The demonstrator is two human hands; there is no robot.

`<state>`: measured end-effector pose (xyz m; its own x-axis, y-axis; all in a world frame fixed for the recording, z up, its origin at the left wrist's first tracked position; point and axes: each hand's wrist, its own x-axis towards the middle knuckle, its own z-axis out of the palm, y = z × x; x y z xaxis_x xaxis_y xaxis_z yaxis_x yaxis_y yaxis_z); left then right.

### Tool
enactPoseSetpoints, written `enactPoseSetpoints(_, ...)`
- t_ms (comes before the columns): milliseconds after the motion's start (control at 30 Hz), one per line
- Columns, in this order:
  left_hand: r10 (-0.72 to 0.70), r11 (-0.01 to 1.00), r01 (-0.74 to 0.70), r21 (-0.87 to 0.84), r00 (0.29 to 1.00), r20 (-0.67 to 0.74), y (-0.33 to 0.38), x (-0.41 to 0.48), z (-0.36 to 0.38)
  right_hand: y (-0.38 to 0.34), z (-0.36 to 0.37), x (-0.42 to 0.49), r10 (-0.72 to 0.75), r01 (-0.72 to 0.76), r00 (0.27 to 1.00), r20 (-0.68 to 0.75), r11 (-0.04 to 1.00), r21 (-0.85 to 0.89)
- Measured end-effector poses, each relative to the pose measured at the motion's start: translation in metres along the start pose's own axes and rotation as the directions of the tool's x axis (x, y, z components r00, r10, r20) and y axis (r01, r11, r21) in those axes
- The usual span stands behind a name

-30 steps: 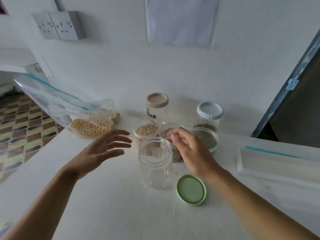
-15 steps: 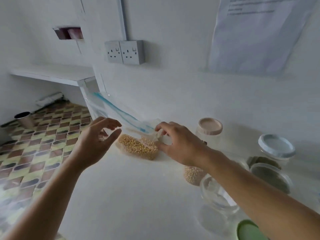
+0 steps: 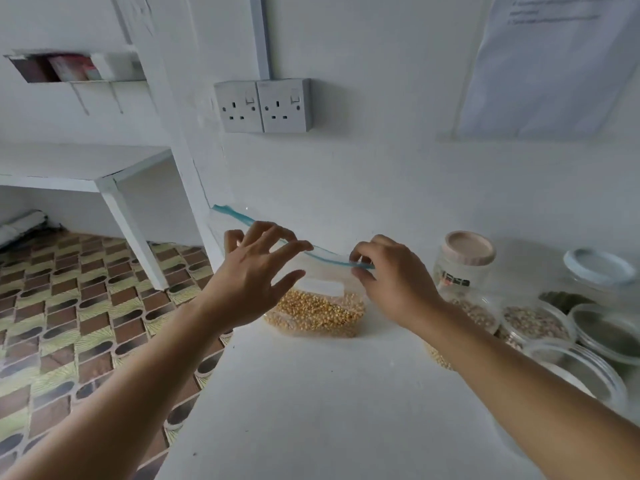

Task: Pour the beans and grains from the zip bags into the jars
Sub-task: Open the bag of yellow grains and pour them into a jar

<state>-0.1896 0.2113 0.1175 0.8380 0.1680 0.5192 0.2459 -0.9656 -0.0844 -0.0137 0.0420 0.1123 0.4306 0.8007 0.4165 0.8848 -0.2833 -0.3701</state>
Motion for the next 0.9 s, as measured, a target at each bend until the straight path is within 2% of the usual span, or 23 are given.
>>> enactPoseSetpoints(133,0.053,0.998,-0.052,-0.028,0.999,0.015,-0.011,0.011,-0.006,0.0,-0.007,-0.003,0.125,-0.121,0.992,-0.011,0.981,0.154)
enactPoseSetpoints(300,0.075,0.997,-0.068,-0.04,0.974,0.215,-0.02,0.022,-0.011,-0.004,-0.016,-0.009,0.264,-0.292,0.955,0.132,0.913,0.286)
enactPoseSetpoints(367,0.036,0.999,-0.036,-0.007,0.951,0.307,-0.022,0.026,-0.016,-0.003,-0.016,-0.008,0.278,-0.3,0.954,0.111,0.893,0.337)
enactPoseSetpoints(467,-0.046,0.999,0.036,0.035,0.928,0.37,-0.029,0.03,-0.026,0.0,-0.013,-0.006,0.284,-0.273,0.958,0.039,0.861,0.43)
enactPoseSetpoints(600,-0.079,0.995,0.056,0.085,0.949,0.305,-0.052,0.034,-0.038,0.003,-0.014,-0.005,0.259,-0.203,0.963,-0.072,0.877,0.436)
enactPoseSetpoints(667,-0.072,0.997,0.07,0.016,0.969,0.238,-0.059,0.033,-0.045,0.003,-0.015,-0.004,0.232,-0.161,0.966,-0.116,0.887,0.434)
enactPoseSetpoints(733,-0.068,0.993,0.083,-0.081,0.983,0.168,-0.059,0.032,-0.052,0.002,-0.017,-0.002,0.26,-0.157,0.959,-0.112,0.819,0.552)
enactPoseSetpoints(833,-0.07,0.984,0.088,-0.158,0.991,0.114,-0.056,0.03,-0.057,-0.006,-0.026,-0.001,0.349,-0.205,0.937,-0.027,0.611,0.765)
enactPoseSetpoints(900,-0.03,0.98,0.057,-0.192,0.989,0.142,-0.05,0.03,-0.061,-0.008,-0.028,-0.001,0.395,-0.249,0.918,0.046,0.48,0.841)
